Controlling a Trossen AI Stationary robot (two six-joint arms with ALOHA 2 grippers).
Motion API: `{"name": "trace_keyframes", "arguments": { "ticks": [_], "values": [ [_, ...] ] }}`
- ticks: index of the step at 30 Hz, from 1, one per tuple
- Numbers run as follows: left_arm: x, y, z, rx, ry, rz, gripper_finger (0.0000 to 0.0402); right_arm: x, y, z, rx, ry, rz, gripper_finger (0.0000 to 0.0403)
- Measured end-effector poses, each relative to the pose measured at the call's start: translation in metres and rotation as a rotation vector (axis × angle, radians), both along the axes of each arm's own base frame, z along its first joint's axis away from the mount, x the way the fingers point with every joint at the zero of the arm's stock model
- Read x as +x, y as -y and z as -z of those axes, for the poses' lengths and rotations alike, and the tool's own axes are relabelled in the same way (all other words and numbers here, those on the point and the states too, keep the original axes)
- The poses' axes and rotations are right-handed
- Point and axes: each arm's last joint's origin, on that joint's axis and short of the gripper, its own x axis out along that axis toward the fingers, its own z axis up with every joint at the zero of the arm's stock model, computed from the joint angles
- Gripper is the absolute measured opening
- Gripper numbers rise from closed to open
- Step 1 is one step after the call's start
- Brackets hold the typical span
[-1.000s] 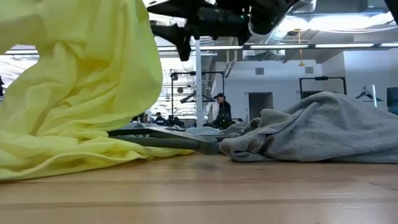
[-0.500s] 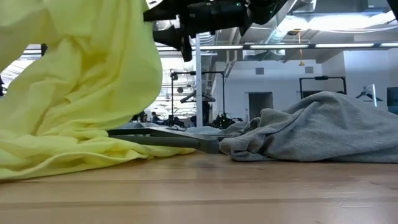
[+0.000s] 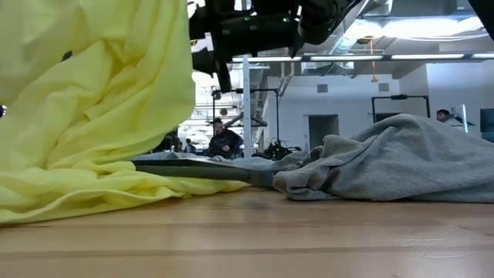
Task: Hang clothes
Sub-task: Hang the yellow shirt on the rack
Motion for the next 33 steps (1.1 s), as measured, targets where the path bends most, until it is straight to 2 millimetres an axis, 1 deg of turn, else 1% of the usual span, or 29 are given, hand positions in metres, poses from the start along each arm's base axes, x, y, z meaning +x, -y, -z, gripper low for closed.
{"name": "trace_keyframes", "arguments": {
  "ticks": [4,5,8,10,13,16,23,28,33],
  "values": [
    [0.0,0.0,0.001,0.008,-0.008,0.001,0.0014,0.001,0.005,0.002,-0.008,-0.005,-0.032,0.0025],
    [-0.001,0.0,0.001,0.008,-0.016,0.0,0.0013,0.001,0.005,0.002,-0.024,-0.003,-0.038,0.0014],
    [-0.004,0.0,0.004,-0.006,-0.065,-0.015,0.0014,-0.002,0.015,0.0,-0.059,-0.042,-0.017,0.0004],
    [-0.007,0.0,0.007,-0.024,-0.112,-0.045,0.0014,-0.007,0.026,0.0,-0.087,-0.091,0.012,0.0002],
    [-0.014,0.0,0.011,-0.057,-0.198,-0.116,0.0013,-0.017,0.046,-0.003,-0.15,-0.171,0.058,0.0001],
    [-0.019,0.0,0.014,-0.047,-0.248,-0.179,0.0011,-0.03,0.061,-0.007,-0.205,-0.257,0.072,0.0001],
    [-0.03,0.0,0.01,-0.057,-0.238,-0.262,0.0011,-0.059,0.09,-0.018,-0.282,-0.409,0.09,0.0],
    [-0.037,-0.001,0.008,-0.057,-0.225,-0.344,0.0011,-0.079,0.107,-0.033,-0.295,-0.439,0.124,0.0],
    [-0.036,-0.002,0.006,-0.069,-0.202,-0.392,0.0011,-0.094,0.115,-0.048,-0.297,-0.445,0.156,0.0]
  ]
}}
